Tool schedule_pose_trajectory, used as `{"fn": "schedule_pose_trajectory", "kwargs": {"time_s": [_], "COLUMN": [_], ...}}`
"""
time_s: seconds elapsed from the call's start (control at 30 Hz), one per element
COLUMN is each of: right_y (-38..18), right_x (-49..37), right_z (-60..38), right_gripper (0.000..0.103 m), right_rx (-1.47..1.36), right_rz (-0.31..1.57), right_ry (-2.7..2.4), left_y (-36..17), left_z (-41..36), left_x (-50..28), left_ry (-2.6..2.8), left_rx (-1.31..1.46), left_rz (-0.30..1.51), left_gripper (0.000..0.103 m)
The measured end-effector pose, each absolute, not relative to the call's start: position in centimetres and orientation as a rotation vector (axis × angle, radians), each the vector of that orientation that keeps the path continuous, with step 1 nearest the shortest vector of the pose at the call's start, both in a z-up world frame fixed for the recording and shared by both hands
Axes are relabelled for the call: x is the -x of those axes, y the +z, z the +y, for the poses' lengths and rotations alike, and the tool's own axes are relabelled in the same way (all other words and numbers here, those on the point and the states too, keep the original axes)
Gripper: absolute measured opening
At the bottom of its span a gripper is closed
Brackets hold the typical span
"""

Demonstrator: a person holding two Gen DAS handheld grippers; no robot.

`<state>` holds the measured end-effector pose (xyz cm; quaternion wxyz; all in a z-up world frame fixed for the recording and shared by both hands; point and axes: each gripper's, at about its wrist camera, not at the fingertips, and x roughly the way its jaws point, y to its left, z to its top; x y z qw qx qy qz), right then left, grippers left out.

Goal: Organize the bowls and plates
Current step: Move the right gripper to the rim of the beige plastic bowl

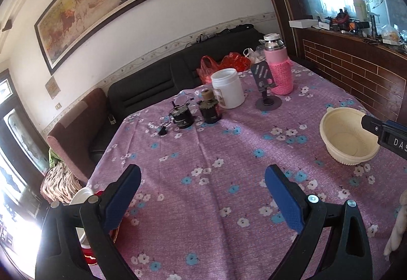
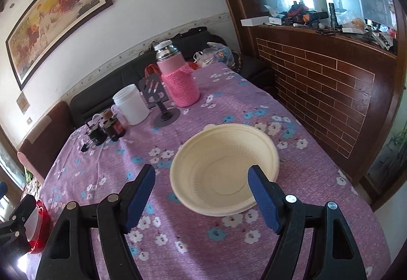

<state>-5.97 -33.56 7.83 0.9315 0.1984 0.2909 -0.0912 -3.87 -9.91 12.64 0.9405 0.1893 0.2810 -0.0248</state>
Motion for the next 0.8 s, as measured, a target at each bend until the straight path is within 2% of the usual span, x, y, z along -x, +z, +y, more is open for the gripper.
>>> {"fn": "schedule_pose_trajectory", "kwargs": {"time_s": [0.33, 0.8], "right_y": [6.4, 4.3], "right_x": [5.2, 4.3], "right_z": [-40.6, -41.3], "right_gripper": [0.079, 0.079], "right_rx": [-0.522, -0.517], "right_rz": [0.541, 0.576], "right_ry": [-0.320, -0.327], "left_y": [10.9, 6.7], "left_z": [-14.7, -21.9], "left_x": [-1.7, -7.6], "left_ry": [-0.245, -0.377], "left_rx": [-0.253, -0.146], "left_rz": [0.752, 0.904], "left_gripper": [0.098, 0.097]}}
